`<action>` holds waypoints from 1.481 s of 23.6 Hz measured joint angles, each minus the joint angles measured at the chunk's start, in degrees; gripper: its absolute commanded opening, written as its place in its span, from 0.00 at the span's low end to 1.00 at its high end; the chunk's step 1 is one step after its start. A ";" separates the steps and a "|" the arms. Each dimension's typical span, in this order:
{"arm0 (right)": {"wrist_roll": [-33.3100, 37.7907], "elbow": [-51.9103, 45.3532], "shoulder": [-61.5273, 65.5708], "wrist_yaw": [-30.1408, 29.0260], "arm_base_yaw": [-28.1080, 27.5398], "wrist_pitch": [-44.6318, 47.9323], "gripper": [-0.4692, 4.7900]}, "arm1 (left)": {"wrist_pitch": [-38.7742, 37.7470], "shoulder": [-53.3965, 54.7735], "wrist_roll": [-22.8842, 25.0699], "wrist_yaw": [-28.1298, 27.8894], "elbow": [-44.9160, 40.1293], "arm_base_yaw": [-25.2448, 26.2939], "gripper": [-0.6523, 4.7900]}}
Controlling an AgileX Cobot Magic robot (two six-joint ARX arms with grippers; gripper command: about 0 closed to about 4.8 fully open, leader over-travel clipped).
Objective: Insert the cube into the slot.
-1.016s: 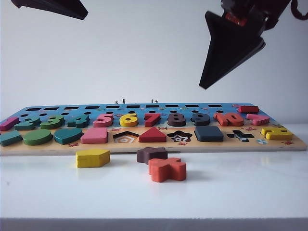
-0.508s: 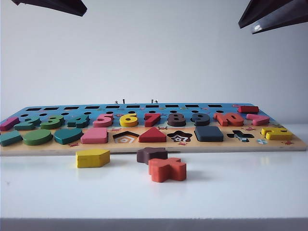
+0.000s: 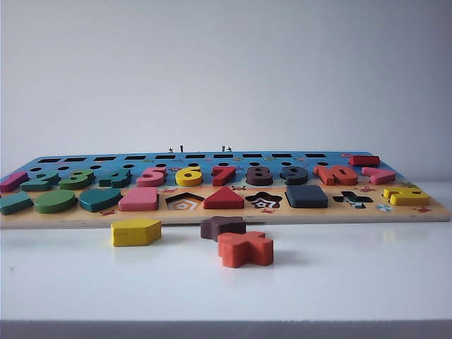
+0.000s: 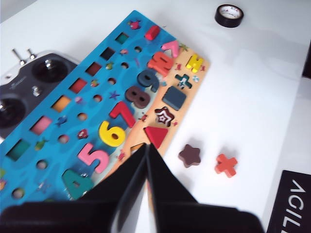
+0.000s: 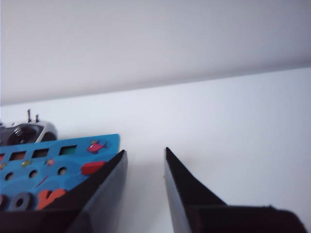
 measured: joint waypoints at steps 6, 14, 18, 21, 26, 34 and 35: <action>0.37 -5.90 -12.46 0.61 -8.15 0.50 0.37 | 1.29 -4.50 -1.55 0.00 -4.85 5.42 0.15; 1.51 -10.93 -12.74 0.57 -9.03 -0.48 0.37 | 3.17 -10.49 -2.19 -0.11 -10.62 13.25 0.15; 1.84 -13.42 -12.74 0.57 -9.03 0.92 0.37 | 5.60 -13.97 -2.32 -0.20 -14.16 16.24 0.15; 1.86 -14.95 -12.74 0.55 -9.03 1.97 0.37 | 8.00 -17.07 -2.29 -1.18 -17.31 18.60 0.15; 1.84 -16.50 -12.76 -3.96 -9.09 3.82 0.36 | 13.16 -23.87 -2.32 -4.26 -24.72 22.23 0.15; 1.81 -20.11 -12.74 -9.64 -8.98 6.49 0.36 | 18.58 -34.53 -3.76 -12.00 -36.44 23.17 0.15; 1.84 -20.11 -12.74 -9.73 -8.98 6.67 0.36 | 19.19 -35.87 -4.42 -13.40 -37.77 23.17 0.15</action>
